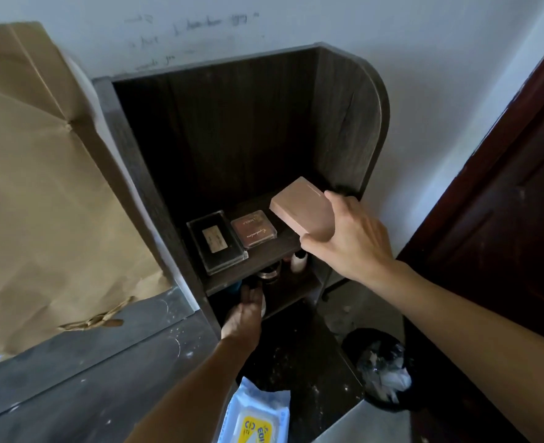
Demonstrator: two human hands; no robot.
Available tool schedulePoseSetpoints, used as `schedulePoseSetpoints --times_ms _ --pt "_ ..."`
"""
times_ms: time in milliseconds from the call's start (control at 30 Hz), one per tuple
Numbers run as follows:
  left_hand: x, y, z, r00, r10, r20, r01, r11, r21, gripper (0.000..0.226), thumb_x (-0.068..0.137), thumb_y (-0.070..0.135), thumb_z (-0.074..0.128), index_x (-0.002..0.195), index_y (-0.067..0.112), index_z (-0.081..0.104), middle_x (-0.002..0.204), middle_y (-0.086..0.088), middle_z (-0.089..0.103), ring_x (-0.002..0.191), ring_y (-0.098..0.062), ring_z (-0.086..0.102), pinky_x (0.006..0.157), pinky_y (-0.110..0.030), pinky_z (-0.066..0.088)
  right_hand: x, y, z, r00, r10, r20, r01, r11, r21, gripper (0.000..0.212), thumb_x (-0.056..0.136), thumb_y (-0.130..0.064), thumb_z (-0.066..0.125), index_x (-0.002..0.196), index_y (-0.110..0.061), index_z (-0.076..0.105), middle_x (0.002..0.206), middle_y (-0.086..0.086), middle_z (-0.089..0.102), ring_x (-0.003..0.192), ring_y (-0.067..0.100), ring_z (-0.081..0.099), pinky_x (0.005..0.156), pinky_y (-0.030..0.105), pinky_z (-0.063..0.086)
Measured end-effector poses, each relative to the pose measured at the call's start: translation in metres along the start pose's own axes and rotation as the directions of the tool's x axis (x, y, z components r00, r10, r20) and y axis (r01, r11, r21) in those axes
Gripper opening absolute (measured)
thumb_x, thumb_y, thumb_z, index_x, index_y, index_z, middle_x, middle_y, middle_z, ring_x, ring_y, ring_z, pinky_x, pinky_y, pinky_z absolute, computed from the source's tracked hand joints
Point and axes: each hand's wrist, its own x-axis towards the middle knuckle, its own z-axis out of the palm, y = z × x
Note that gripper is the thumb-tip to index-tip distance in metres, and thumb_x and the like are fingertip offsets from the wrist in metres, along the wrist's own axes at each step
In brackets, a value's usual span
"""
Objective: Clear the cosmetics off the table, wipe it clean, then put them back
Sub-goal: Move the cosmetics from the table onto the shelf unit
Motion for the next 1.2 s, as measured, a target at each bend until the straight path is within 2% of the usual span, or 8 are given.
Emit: schedulePoseSetpoints --times_ms 133,267,433,567,800,1067,1133,1200 --pt "-0.014 0.006 -0.004 0.993 -0.014 -0.116 0.017 0.999 0.028 0.062 0.092 0.011 0.050 0.146 0.018 0.023 0.153 -0.012 0.020 0.111 -0.028 0.059 0.087 -0.034 0.049 0.006 -0.005 0.005 0.998 -0.067 -0.006 0.066 0.997 -0.040 0.081 0.074 -0.056 0.062 0.140 -0.019 0.033 0.122 0.009 0.052 0.107 0.028 0.053 0.076 0.036 0.045" --pt "-0.033 0.010 -0.019 0.921 0.138 -0.365 -0.158 0.987 -0.026 0.035 0.074 0.015 0.066 0.108 0.013 0.058 0.106 -0.007 0.055 0.086 -0.026 0.063 0.062 -0.034 0.056 0.018 -0.010 0.007 0.995 -0.101 -0.006 0.099 0.983 -0.155 0.076 0.077 -0.057 0.058 0.138 -0.017 0.037 0.117 0.014 0.054 0.101 0.033 0.056 0.071 0.036 0.046" --pt "-0.067 0.029 -0.054 0.706 0.313 -0.635 -0.359 0.931 0.060 0.020 0.082 0.014 0.055 0.102 0.013 0.055 0.096 -0.007 0.056 0.081 -0.026 0.053 0.066 -0.038 0.048 0.033 -0.017 0.006 0.990 -0.121 0.068 0.136 0.944 -0.300 0.068 0.078 -0.065 0.053 0.129 -0.021 0.044 0.109 0.014 0.056 0.090 0.034 0.062 0.064 0.033 0.038" --pt "-0.085 0.043 -0.082 0.530 0.334 -0.780 -0.327 0.929 0.175 0.029 0.079 0.006 0.060 0.108 0.011 0.056 0.108 -0.012 0.058 0.093 -0.030 0.051 0.075 -0.039 0.042 0.041 -0.017 0.002 0.977 -0.169 0.132 0.208 0.900 -0.383 0.066 0.080 -0.073 0.042 0.116 -0.019 0.057 0.103 0.013 0.060 0.088 0.031 0.062 0.063 0.032 0.037" --pt "-0.079 0.029 -0.095 0.619 0.217 -0.755 -0.054 0.971 0.234 0.038 0.077 0.010 0.047 0.110 0.005 0.064 0.103 -0.010 0.056 0.088 -0.030 0.053 0.076 -0.036 0.040 0.041 0.008 -0.008 0.871 -0.386 0.303 0.446 0.880 -0.161 0.061 0.086 -0.065 0.040 0.136 -0.030 0.043 0.129 0.017 0.051 0.099 0.035 0.061 0.078 0.038 0.048" --pt "-0.095 0.047 -0.102 0.652 0.129 -0.747 0.019 0.982 0.186 0.040 0.073 0.010 0.046 0.108 0.007 0.063 0.103 -0.011 0.058 0.090 -0.029 0.048 0.075 -0.040 0.046 0.039 0.009 0.000 0.895 -0.357 0.267 0.420 0.877 -0.236 0.066 0.084 -0.072 0.035 0.136 -0.032 0.042 0.135 0.013 0.047 0.121 0.033 0.043 0.080 0.040 0.044" --pt "-0.108 0.051 -0.096 0.602 0.095 -0.793 0.038 0.988 0.148 0.038 0.072 0.007 0.050 0.107 0.007 0.064 0.107 -0.013 0.058 0.092 -0.030 0.048 0.078 -0.037 0.041 0.030 0.011 -0.001 0.884 -0.454 0.115 0.467 0.870 -0.155 0.059 0.085 -0.064 0.044 0.131 -0.027 0.047 0.139 0.010 0.043 0.130 0.031 0.033 0.080 0.044 0.047" --pt "-0.127 0.052 -0.079 0.560 0.026 -0.828 0.062 0.995 0.073 0.036 0.072 0.003 0.053 0.107 0.006 0.063 0.111 -0.014 0.058 0.094 -0.029 0.048 0.078 -0.037 0.040 0.012 0.011 0.003 0.799 -0.580 -0.156 0.592 0.805 0.041 0.044 0.085 -0.050 0.056 0.118 -0.021 0.059 0.124 0.005 0.054 0.119 0.026 0.044 0.068 0.041 0.052"
